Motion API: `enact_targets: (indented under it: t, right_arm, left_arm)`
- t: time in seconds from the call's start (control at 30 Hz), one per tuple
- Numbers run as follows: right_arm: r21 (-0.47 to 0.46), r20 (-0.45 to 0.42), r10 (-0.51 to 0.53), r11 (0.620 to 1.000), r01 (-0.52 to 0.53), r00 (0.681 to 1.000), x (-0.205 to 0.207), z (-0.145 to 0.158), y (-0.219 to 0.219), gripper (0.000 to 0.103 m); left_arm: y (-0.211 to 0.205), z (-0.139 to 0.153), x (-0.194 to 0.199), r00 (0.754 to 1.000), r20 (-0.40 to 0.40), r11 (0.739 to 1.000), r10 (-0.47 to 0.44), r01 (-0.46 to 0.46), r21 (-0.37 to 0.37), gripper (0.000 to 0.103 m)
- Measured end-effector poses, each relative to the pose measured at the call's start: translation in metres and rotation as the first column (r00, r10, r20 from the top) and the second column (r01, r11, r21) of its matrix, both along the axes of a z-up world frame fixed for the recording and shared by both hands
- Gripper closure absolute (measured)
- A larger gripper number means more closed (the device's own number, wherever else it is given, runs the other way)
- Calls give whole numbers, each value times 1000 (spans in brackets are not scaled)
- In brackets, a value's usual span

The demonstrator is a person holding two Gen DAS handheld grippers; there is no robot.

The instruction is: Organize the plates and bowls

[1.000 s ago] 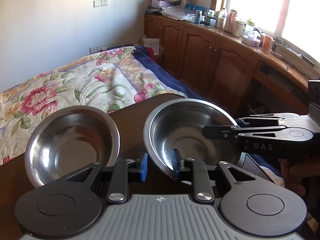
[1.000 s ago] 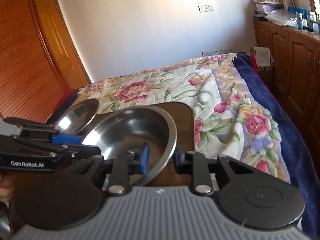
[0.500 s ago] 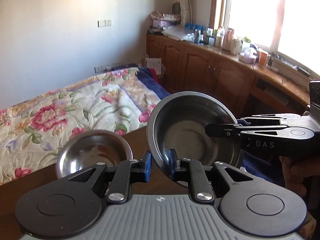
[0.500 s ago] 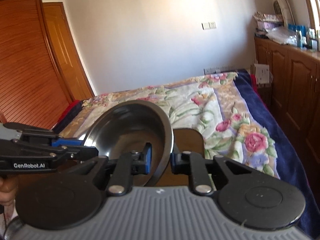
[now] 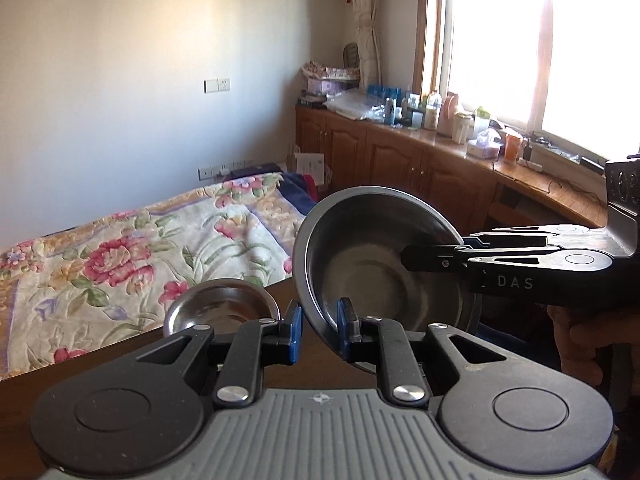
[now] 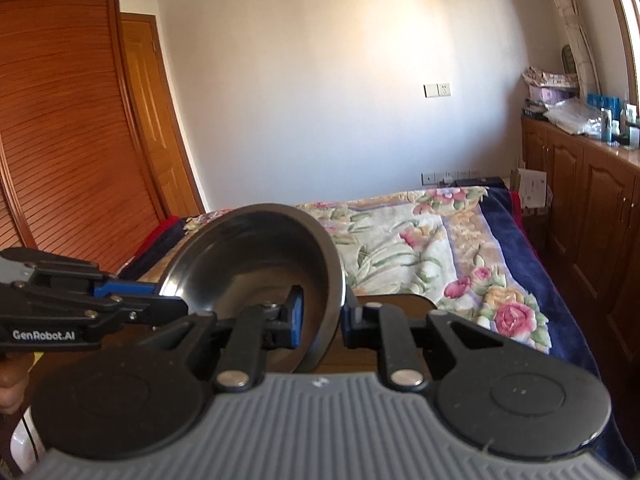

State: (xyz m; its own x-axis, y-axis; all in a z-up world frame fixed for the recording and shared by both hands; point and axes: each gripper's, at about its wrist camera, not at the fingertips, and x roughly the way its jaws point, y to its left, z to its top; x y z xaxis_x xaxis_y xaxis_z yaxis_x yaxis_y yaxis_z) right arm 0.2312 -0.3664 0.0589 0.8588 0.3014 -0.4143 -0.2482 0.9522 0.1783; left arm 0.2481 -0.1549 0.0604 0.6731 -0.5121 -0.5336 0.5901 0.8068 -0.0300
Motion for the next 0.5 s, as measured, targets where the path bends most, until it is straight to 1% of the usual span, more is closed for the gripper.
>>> enact_targets:
  t: [0.3, 0.5]
  right_arm:
    - [-26, 29, 16, 1000, -15, 999, -26, 11, 16, 82]
    - [-43, 46, 20, 999, -18, 999, -44, 15, 24, 82]
  left_arm:
    - [22, 10, -35, 1000, 26, 1000, 15, -15, -26, 83]
    - [33, 11, -59, 999, 42, 999, 19, -17, -44, 83]
